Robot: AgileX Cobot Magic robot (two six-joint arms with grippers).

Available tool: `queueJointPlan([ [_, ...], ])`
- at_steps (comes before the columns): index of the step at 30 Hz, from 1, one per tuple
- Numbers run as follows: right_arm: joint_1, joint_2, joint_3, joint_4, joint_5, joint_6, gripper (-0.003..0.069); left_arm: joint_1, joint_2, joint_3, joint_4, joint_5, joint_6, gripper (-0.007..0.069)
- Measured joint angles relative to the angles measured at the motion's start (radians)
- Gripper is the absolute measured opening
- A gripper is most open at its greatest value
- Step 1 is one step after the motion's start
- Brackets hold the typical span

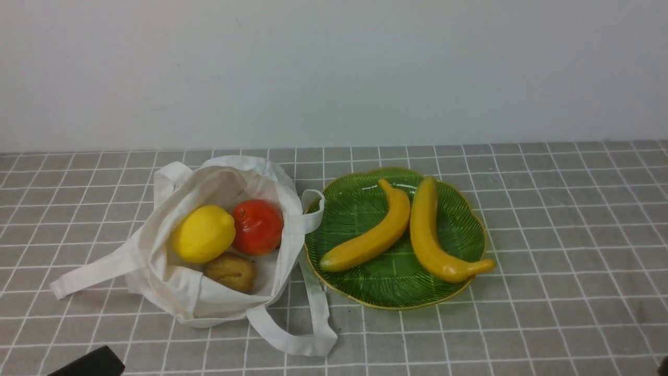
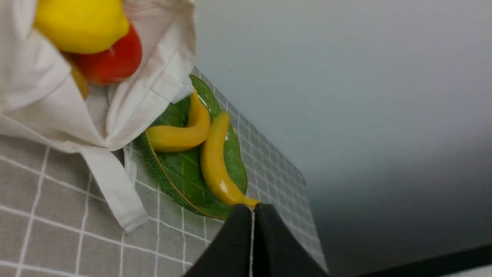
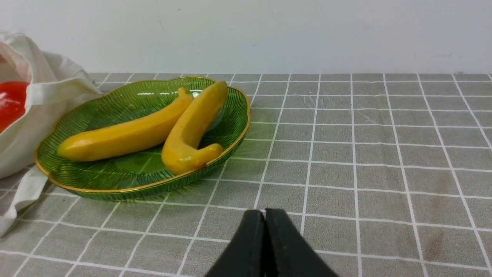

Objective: Take the fruit out of the bag on the grey coffee tablecloth and place them on the plate.
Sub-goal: 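Reach into the bag and grasp the lemon with the left gripper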

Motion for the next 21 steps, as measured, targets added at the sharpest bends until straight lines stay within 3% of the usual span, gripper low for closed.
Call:
queueJointPlan([
  [2, 0.0, 0.0, 0.0, 0.0, 0.0, 0.0, -0.0015, 0.0, 0.121, -0.078, 0.072, 0.083, 0.05, -0.0008],
  [7, 0.0, 0.0, 0.0, 0.0, 0.0, 0.0, -0.0015, 0.0, 0.526, -0.329, 0.395, 0.416, 0.202, -0.0008],
  [11, 0.0, 0.0, 0.0, 0.0, 0.0, 0.0, -0.0015, 0.0, 0.806, -0.496, 0.558, 0.528, 0.24, -0.0008],
  [16, 0.0, 0.0, 0.0, 0.0, 0.0, 0.0, -0.0015, -0.025, 1.025, -0.681, 0.593, 0.576, 0.244, -0.0007],
  [21, 0.0, 0.0, 0.0, 0.0, 0.0, 0.0, -0.0015, -0.169, 1.219, -0.876, 0.621, 0.551, 0.231, -0.0006],
])
